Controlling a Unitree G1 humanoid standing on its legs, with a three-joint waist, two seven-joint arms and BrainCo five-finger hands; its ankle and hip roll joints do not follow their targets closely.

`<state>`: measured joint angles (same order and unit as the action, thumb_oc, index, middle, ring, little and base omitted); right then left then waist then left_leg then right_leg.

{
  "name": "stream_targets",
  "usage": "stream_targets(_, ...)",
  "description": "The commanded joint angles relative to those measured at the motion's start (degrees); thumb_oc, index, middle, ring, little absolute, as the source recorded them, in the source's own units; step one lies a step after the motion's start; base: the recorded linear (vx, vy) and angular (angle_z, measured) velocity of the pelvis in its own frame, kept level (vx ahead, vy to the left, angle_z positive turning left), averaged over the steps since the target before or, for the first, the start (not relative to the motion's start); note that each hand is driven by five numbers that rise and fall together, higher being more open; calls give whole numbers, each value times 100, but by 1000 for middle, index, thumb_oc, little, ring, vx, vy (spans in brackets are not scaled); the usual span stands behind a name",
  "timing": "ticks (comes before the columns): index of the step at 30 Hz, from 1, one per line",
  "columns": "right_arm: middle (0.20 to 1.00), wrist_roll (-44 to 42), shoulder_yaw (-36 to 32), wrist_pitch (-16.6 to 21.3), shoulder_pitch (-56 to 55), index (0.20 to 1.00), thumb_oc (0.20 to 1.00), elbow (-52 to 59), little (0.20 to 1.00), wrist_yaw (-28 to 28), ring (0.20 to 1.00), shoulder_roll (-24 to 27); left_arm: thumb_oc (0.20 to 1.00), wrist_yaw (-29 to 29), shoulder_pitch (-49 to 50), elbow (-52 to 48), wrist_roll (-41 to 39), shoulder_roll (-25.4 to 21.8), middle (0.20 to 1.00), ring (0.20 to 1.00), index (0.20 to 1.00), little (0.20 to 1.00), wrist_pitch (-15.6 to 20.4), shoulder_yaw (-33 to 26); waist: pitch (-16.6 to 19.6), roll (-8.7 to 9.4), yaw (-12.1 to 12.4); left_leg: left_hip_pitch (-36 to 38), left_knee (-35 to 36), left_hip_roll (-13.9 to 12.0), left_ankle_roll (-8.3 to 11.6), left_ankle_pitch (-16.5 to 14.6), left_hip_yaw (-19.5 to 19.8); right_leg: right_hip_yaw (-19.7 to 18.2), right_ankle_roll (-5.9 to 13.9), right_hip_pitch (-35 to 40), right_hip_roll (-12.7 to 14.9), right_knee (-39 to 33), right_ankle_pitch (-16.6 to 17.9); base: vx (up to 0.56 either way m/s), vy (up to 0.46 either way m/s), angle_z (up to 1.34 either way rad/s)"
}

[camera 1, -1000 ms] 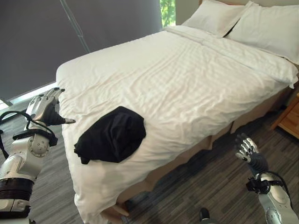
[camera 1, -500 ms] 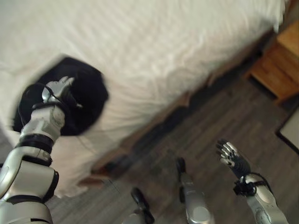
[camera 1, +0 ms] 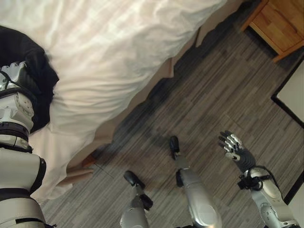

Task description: Pick up bed clothes into laundry basket.

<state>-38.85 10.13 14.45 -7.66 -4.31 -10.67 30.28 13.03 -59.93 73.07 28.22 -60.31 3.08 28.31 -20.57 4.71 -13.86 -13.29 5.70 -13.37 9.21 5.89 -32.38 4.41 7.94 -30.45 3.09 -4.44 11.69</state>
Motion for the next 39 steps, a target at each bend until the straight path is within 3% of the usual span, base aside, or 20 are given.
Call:
stream_targets(1,1000,-198,-181,143,-93,1000,1000,223,1000,-122,1000,-152,580,-492,444,329,-118,340,580,580,580,580,-113,-331,163,-34,-152,104,-70,-302,371,368,254,-263,383,704,608,-56,-47,19,-5,-5)
stream_targets(2,1000,-205,-182,127,-105,1000,1000,202,1000,-152,1000,-176,200,-566,526,324,-284,376,200,200,200,200,-88,-460,193,-61,-144,132,-70,-301,369,351,256,-264,373,728,603,-56,-61,12,-5,7)
stream_targets(3,1000,-206,-180,127,-105,1000,1000,201,1000,-153,1000,-170,200,-566,539,318,-285,375,200,200,200,200,-89,-471,194,-65,-148,134,-70,-302,369,351,256,-264,373,730,602,-56,-61,10,-15,-5)
stream_targets(10,1000,-130,-85,176,-117,1000,1000,49,1000,-58,1000,-332,200,-412,889,-53,-2332,1129,200,200,200,200,54,-1603,293,-183,-96,191,-70,-275,344,299,442,-139,327,908,596,-56,-151,12,-17,8)
stream_targets(20,1000,77,-62,236,58,1000,1000,-6,1000,196,1000,-385,200,-339,1165,-843,-4467,1813,200,200,200,200,585,-2238,337,-268,-105,480,-70,-166,262,154,555,-33,327,1302,695,-56,-228,23,31,13)
stream_targets(21,1000,110,-61,242,72,1000,1000,8,1000,224,1000,-381,200,-345,1252,-1034,-4775,1892,200,200,200,200,663,-2313,340,-276,-113,515,-70,-153,252,138,568,-29,329,1343,709,-56,-237,52,68,10)
stream_targets(22,1000,199,-119,262,115,1000,1000,-10,1000,288,1000,-393,200,-615,1618,-1582,-5869,2184,200,200,200,200,952,-2561,377,-302,-111,604,-70,-113,229,97,579,-12,323,1450,735,-56,-268,58,77,11)
stream_targets(23,1000,223,-149,267,143,1000,1000,-16,1000,313,1000,-401,200,-763,1838,-1903,-6382,2362,200,200,200,200,1065,-2660,407,-313,-109,664,-70,-91,214,70,586,-15,321,1501,746,-56,-279,80,88,12)
stream_targets(25,1000,369,-190,227,225,1000,1000,-105,1000,389,1000,-395,200,-894,2100,-2642,-6825,2657,200,200,200,200,1246,-2521,561,-370,-121,840,-70,-31,167,-4,573,-21,311,1680,762,-56,-320,83,80,5)
stream_targets(32,1000,519,-183,141,441,1000,1000,-234,1000,404,1000,-414,200,-1341,2370,-4271,-7812,2962,200,200,200,200,1499,-2145,1037,-534,-64,1319,-70,112,68,-169,597,27,308,2221,829,-52,-477,86,49,1)
stream_targets(33,1000,554,-155,146,466,1000,1000,-239,1000,397,1000,-424,200,-1405,2448,-4475,-7970,2997,200,200,200,200,1525,-2146,1099,-516,-62,1337,-70,124,8,-62,526,49,258,2242,830,-55,-397,0,0,0)
stream_targets(39,1000,738,-98,159,586,1000,1000,-415,1000,363,1000,-645,200,-1814,3183,-6134,-8901,3545,200,200,200,200,1941,-2500,1574,-524,66,1833,-70,299,-124,-234,624,136,234,2815,922,30,-610,66,2,2)
